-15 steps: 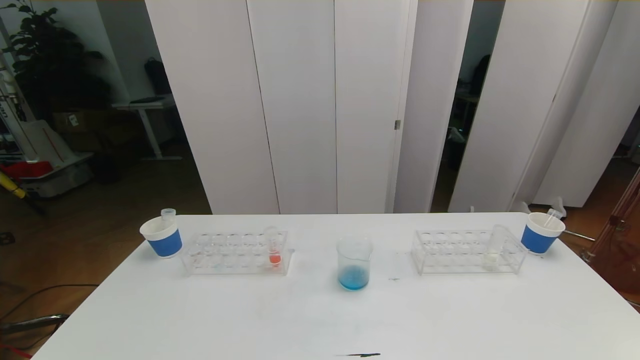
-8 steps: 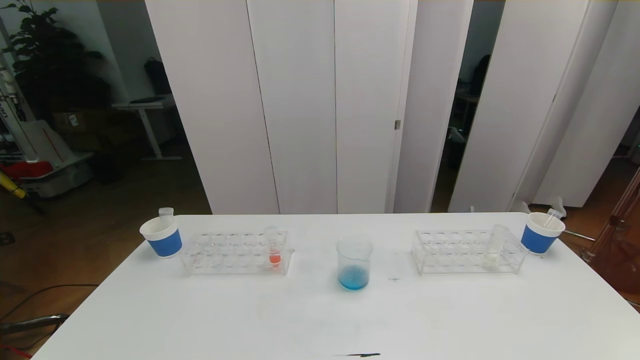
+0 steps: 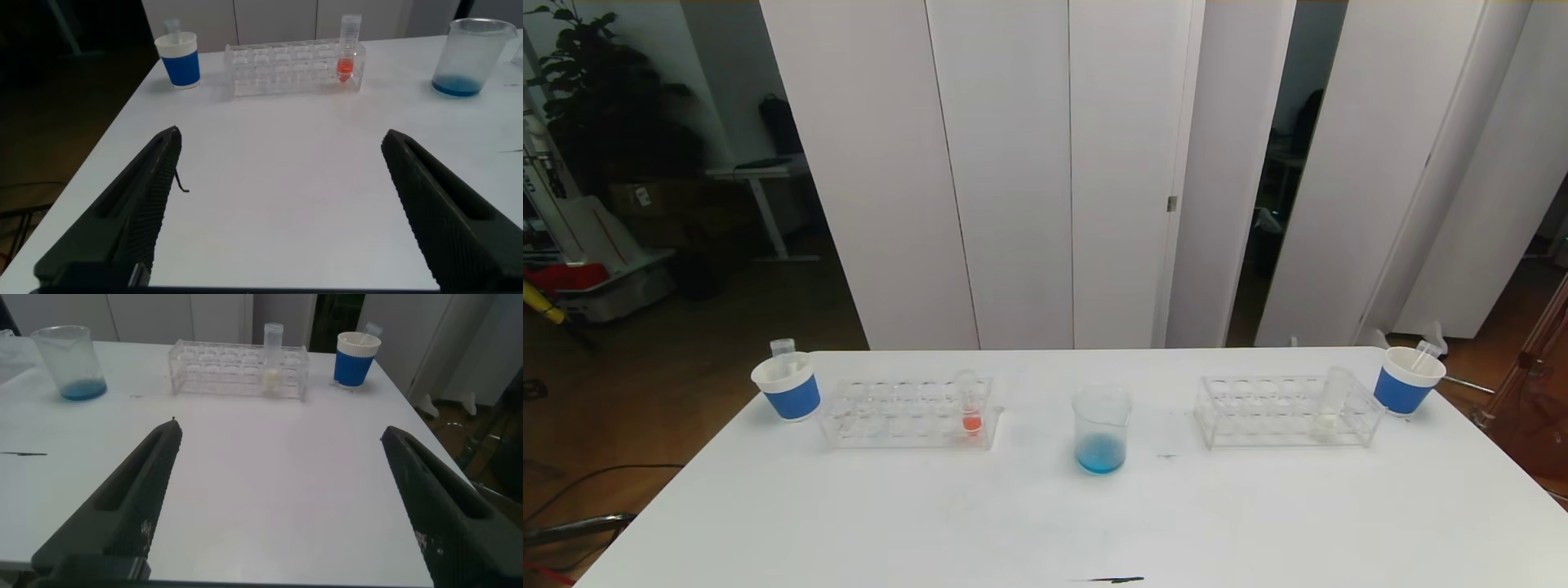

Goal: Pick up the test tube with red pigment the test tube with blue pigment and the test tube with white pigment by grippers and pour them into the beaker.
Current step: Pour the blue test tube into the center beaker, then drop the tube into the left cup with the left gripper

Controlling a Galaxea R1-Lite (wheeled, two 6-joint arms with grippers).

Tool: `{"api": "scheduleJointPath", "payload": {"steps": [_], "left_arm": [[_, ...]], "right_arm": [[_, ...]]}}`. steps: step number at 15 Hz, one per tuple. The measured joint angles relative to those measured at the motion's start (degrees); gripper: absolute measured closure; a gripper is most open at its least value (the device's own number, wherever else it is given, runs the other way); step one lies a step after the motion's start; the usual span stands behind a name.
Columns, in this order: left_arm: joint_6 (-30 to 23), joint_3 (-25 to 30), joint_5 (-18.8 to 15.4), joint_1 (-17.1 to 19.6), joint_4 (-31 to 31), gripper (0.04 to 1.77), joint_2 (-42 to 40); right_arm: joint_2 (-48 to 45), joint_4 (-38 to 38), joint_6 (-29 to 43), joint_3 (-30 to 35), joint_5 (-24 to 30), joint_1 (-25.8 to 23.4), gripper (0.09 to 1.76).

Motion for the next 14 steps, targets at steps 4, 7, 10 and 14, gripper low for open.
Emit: {"api": "scheduleJointPath", "payload": {"steps": [4, 7, 10, 14], "left_arm": [[0.0, 0.0, 0.0, 0.0, 0.0, 0.06, 0.02], [0.0, 0.0, 0.0, 0.0, -0.02, 0.06, 0.05], [0.0, 0.0, 0.0, 0.0, 0.0, 0.06, 0.06], [0.0, 0.0, 0.0, 0.0, 0.0, 0.06, 0.09]], "right_arm": [[0.0, 0.0, -0.02, 0.0, 0.0, 0.0, 0.1], [0.0, 0.0, 0.0, 0.0, -0.02, 0.0, 0.1], [-0.02, 0.0, -0.02, 0.0, 0.0, 0.0, 0.1], [0.0, 0.0, -0.02, 0.0, 0.0, 0.0, 0.1]]}}
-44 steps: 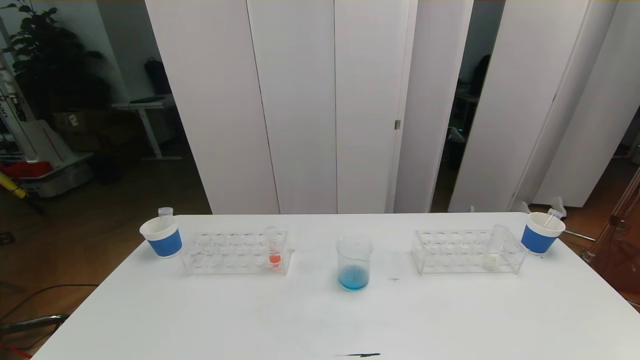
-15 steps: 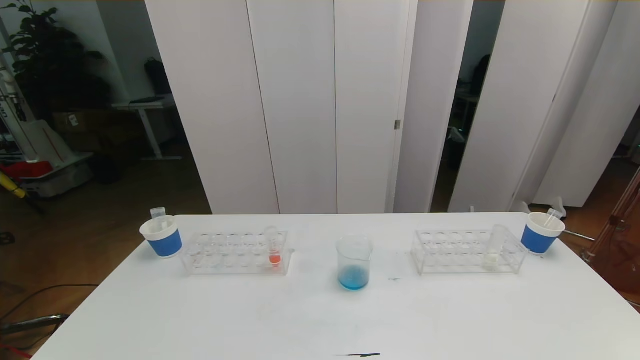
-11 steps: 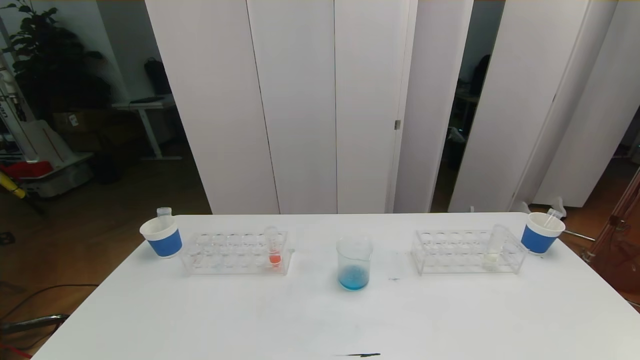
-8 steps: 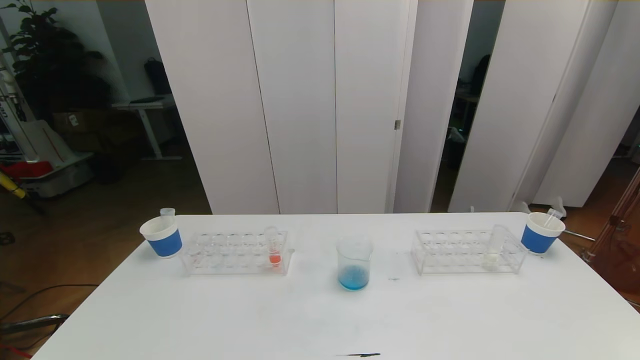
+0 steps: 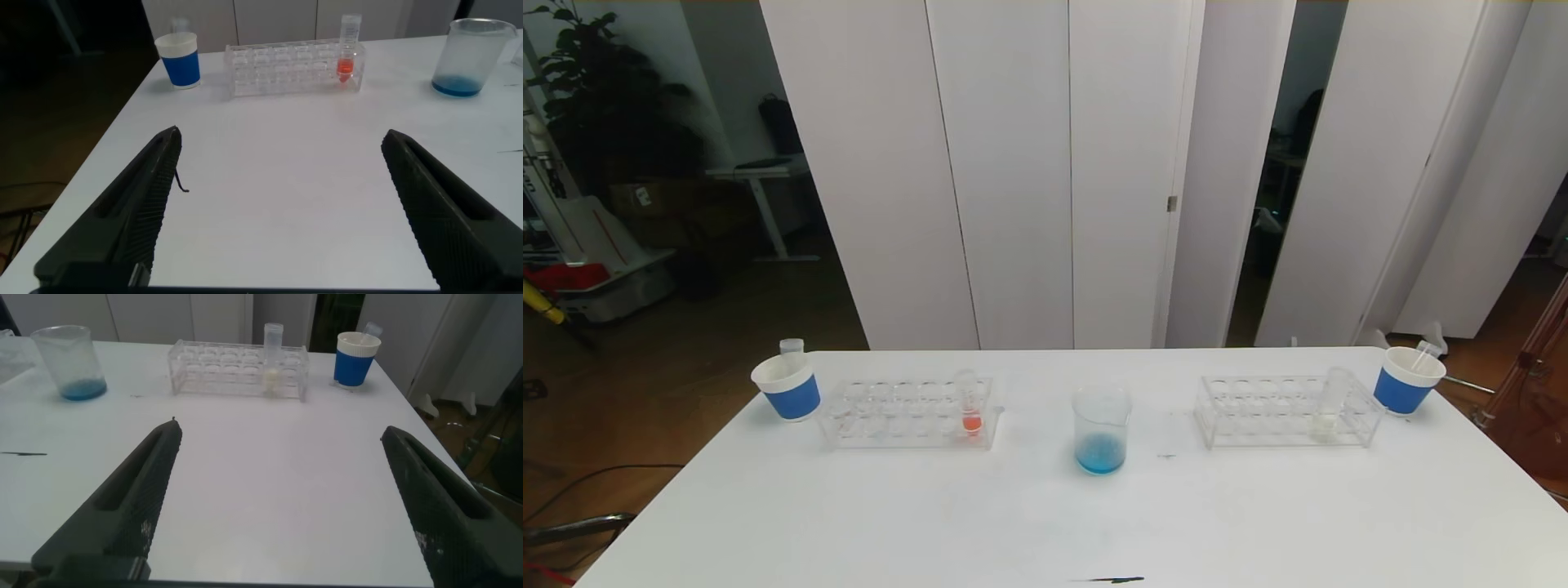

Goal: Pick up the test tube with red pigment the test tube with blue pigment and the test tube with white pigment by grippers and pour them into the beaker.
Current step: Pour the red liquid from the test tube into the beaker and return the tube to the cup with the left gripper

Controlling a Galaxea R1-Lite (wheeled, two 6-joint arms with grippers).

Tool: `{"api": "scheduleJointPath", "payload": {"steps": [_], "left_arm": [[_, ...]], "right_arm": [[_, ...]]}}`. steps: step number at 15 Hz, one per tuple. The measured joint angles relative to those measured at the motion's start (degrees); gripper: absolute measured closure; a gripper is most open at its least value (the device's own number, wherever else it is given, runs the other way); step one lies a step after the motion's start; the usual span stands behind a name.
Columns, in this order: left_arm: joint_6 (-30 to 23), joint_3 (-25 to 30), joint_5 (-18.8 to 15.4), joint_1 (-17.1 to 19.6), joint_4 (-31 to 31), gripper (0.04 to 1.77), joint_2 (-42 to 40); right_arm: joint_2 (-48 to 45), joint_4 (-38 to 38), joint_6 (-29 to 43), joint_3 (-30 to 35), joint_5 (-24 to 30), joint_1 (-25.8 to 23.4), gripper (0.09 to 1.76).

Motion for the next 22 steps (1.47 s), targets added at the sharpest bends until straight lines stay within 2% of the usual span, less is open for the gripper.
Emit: {"api": "scheduleJointPath", "payload": {"steps": [18, 22], "left_arm": [[0.33, -0.05, 0.11, 0.0, -0.32, 0.06, 0.0], [0.41, -3.55, 0.45, 0.0, 0.21, 0.06, 0.0]], "right_arm": [[0.0, 0.0, 0.02, 0.0, -0.02, 0.0, 0.1], [-0.02, 0.0, 0.0, 0.0, -0.02, 0.0, 0.1]]}}
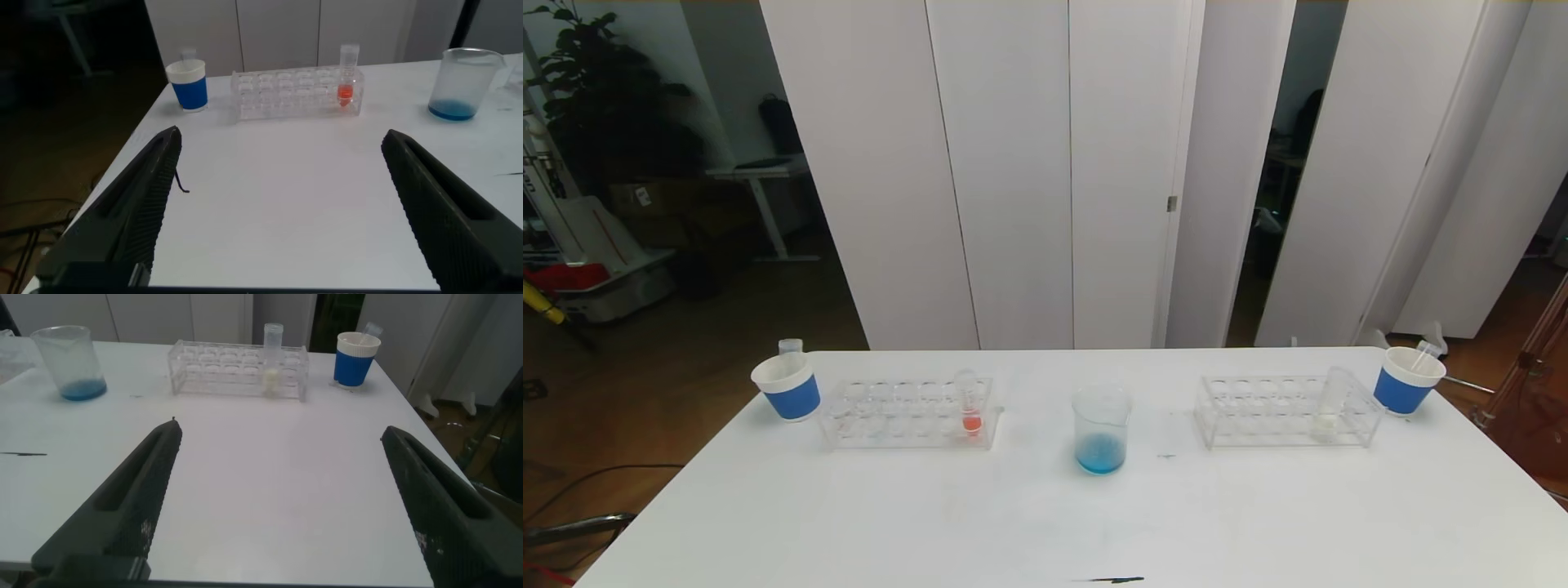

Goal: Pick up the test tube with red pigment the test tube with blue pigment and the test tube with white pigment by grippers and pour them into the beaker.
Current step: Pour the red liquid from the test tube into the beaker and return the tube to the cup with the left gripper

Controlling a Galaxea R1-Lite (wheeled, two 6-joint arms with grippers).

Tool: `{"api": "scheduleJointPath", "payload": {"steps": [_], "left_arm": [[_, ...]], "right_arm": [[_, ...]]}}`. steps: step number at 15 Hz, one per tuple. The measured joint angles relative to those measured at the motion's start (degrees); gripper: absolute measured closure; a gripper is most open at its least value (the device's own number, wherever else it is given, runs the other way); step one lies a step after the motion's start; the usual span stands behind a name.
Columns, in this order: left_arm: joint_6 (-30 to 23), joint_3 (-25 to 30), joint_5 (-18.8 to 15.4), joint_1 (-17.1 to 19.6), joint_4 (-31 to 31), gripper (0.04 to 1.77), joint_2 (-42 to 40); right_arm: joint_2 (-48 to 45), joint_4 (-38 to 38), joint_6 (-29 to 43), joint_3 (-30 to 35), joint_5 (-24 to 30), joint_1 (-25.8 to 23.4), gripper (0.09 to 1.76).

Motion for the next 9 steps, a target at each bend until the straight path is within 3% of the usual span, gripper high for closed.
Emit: {"api": "scheduleJointPath", "payload": {"steps": [5, 9], "left_arm": [[0.49, -9.53, -0.69, 0.02, 6.97, 0.06, 1.08], [0.24, -17.73, -0.56, -0.15, 6.74, 0.06, 9.06]], "right_arm": [[0.02, 0.0, 0.0, 0.0, 0.0, 0.0, 0.1], [0.02, 0.0, 0.0, 0.0, 0.0, 0.0, 0.1]]}}
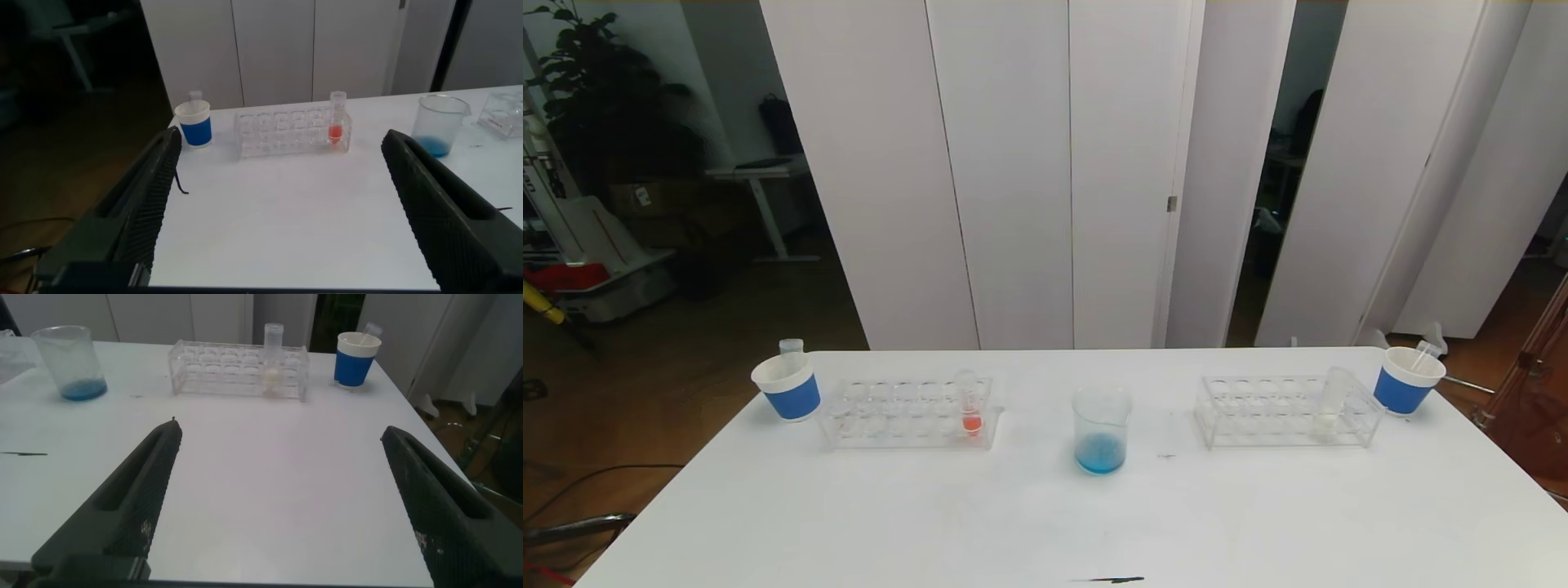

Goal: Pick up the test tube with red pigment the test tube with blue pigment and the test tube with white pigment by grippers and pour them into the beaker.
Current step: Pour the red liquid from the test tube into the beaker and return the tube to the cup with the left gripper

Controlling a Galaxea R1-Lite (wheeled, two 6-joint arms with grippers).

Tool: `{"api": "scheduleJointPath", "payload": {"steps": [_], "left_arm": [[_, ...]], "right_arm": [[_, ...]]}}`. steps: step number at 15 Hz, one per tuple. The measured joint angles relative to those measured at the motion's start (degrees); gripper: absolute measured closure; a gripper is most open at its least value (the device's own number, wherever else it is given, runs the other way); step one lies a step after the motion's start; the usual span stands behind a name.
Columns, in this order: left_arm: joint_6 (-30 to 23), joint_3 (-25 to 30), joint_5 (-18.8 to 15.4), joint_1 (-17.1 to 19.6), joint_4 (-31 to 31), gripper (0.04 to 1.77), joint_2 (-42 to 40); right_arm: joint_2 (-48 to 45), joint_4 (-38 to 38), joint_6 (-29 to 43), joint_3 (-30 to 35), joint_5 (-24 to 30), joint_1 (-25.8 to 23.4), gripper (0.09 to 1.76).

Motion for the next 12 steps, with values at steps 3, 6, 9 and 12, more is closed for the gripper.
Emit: {"api": "scheduleJointPath", "payload": {"steps": [3, 6, 9, 12], "left_arm": [[-0.33, -5.74, 0.0, -0.33, -4.63, 0.06, 9.97], [-1.55, -11.14, -0.02, -0.43, -11.14, 0.06, 22.05], [-5.0, -17.23, -0.09, -1.04, -14.76, 0.06, 34.21], [-6.3, -20.92, 0.24, -4.38, -18.22, 0.06, 44.53]], "right_arm": [[-0.02, 0.0, 0.0, 0.0, 0.02, 0.0, 0.1], [0.0, 0.0, 0.0, 0.0, 0.02, 0.0, 0.1], [0.0, 0.0, 0.0, 0.0, 0.02, 0.0, 0.1], [-0.02, 0.0, 0.02, 0.0, 0.0, 0.0, 0.1]]}}
